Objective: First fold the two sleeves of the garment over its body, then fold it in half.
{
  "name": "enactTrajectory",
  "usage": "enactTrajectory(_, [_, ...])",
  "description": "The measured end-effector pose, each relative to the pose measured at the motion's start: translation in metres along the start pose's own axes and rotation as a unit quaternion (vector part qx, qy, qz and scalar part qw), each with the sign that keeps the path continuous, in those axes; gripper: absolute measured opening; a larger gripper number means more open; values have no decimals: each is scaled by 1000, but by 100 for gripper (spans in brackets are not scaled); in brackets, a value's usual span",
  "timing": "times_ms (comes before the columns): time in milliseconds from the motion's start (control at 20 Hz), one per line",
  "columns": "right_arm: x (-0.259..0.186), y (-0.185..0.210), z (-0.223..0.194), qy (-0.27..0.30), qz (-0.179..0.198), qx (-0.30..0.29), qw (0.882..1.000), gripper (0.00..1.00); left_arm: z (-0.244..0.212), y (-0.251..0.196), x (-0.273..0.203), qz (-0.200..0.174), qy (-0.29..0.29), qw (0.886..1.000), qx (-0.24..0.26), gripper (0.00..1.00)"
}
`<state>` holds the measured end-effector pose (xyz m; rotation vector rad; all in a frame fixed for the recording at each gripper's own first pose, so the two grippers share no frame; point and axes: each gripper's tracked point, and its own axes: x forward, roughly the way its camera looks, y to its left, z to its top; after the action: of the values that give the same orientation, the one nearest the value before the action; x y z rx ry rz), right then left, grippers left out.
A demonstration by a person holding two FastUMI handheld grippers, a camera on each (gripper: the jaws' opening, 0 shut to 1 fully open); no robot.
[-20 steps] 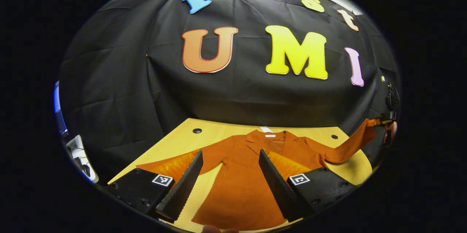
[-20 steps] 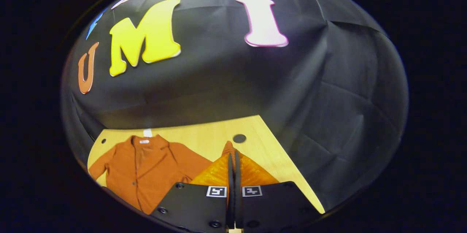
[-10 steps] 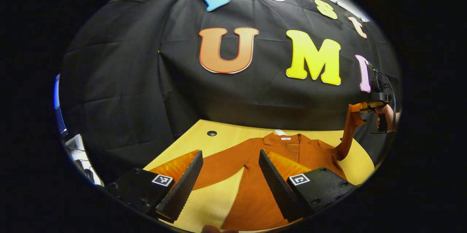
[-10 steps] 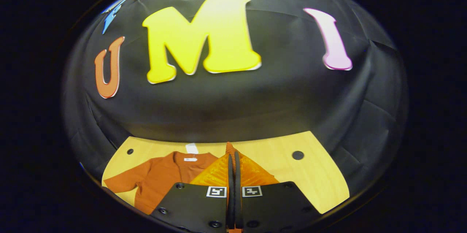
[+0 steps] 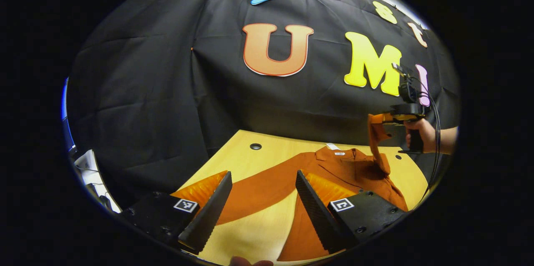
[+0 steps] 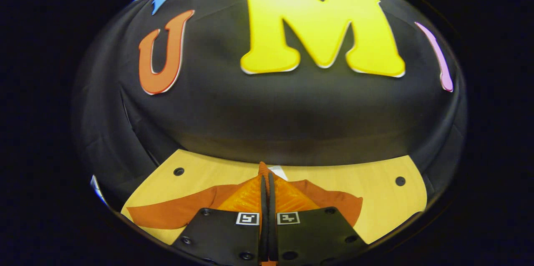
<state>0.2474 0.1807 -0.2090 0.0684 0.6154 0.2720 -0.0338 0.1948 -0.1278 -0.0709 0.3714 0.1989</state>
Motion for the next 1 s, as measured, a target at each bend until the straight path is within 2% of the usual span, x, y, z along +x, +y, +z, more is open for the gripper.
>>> enactTrajectory(200, [52, 57, -58, 41, 22, -26, 999, 1, 1, 31, -5, 23, 11, 1000, -2, 99])
enactTrajectory(450, [95, 106, -134, 104, 33, -56, 992, 1, -3, 49, -17, 40, 25, 999, 16, 99])
enactTrajectory(550, [108, 116, -155, 117, 31, -66, 990, 0, -11, 54, -18, 44, 33, 998, 16, 99])
enactTrajectory(700, [113, 121, -170, 128, 29, -56, 990, 6, -21, 57, -18, 50, 41, 998, 8, 99])
enactTrajectory(850, [111, 129, -169, 120, 51, -18, 991, 18, -34, 63, -16, 54, 47, 997, -1, 99])
enactTrajectory(950, [100, 139, -159, 115, 66, -8, 991, 38, -40, 68, -12, 56, 48, 997, -9, 99])
enactTrajectory(1000, [93, 144, -152, 108, 67, -11, 992, 53, -42, 73, -10, 60, 46, 997, -14, 99])
